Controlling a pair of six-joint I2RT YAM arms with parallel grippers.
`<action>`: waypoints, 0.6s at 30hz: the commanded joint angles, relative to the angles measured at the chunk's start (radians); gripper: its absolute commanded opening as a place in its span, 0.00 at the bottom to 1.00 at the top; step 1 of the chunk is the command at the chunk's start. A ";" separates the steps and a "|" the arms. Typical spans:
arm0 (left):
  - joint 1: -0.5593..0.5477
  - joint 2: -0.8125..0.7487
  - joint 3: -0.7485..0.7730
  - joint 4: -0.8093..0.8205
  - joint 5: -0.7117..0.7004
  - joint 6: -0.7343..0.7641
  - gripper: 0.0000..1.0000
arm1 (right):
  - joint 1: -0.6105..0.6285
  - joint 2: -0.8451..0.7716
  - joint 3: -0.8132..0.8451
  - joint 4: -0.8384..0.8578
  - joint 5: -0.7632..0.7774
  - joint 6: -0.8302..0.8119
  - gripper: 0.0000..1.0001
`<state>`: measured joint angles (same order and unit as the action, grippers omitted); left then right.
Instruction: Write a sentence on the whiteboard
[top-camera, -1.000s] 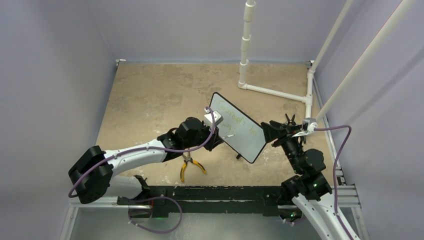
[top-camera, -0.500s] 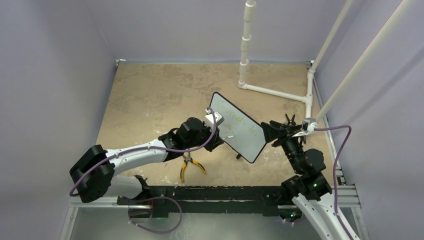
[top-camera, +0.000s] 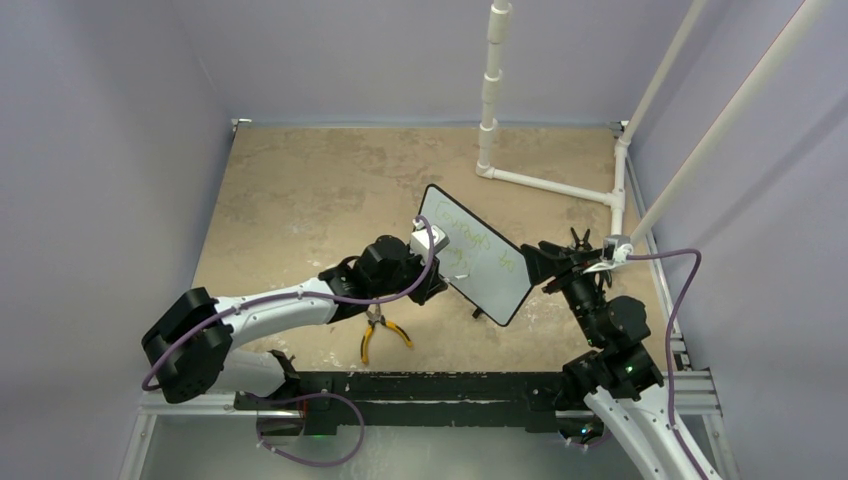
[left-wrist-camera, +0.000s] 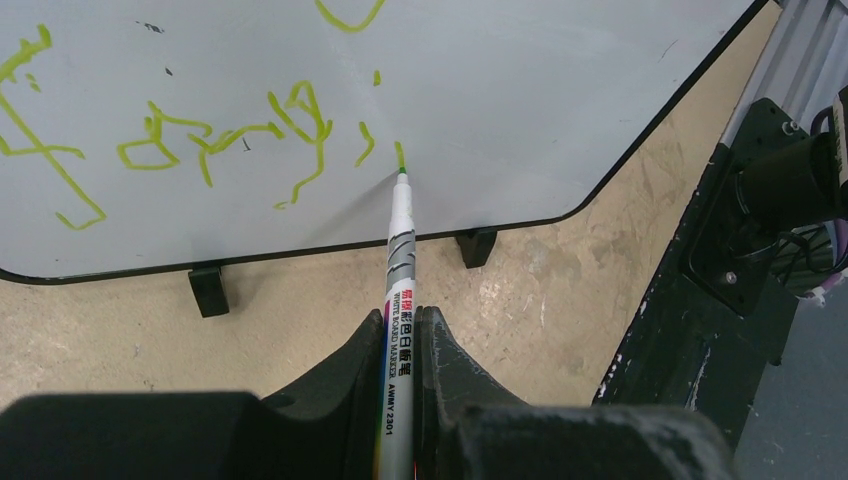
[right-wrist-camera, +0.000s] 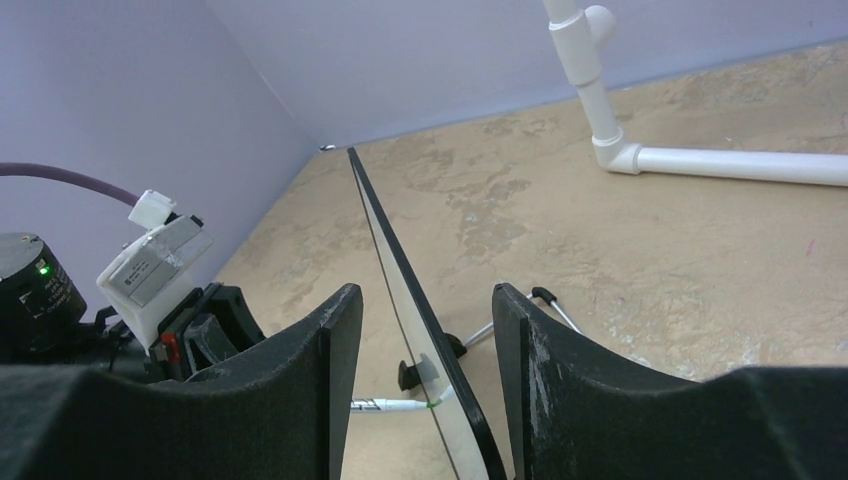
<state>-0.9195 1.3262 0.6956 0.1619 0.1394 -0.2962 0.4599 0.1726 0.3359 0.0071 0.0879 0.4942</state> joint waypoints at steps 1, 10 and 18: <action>-0.002 0.013 0.010 0.038 0.000 -0.003 0.00 | 0.004 0.010 0.003 0.019 0.016 -0.009 0.54; -0.002 0.000 0.013 0.088 0.004 -0.039 0.00 | 0.003 0.011 0.005 0.016 0.024 -0.008 0.54; -0.002 -0.007 0.027 0.108 -0.008 -0.047 0.00 | 0.005 0.011 0.006 0.016 0.027 -0.007 0.54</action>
<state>-0.9195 1.3315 0.6956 0.1783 0.1455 -0.3302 0.4599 0.1768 0.3359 0.0071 0.0921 0.4942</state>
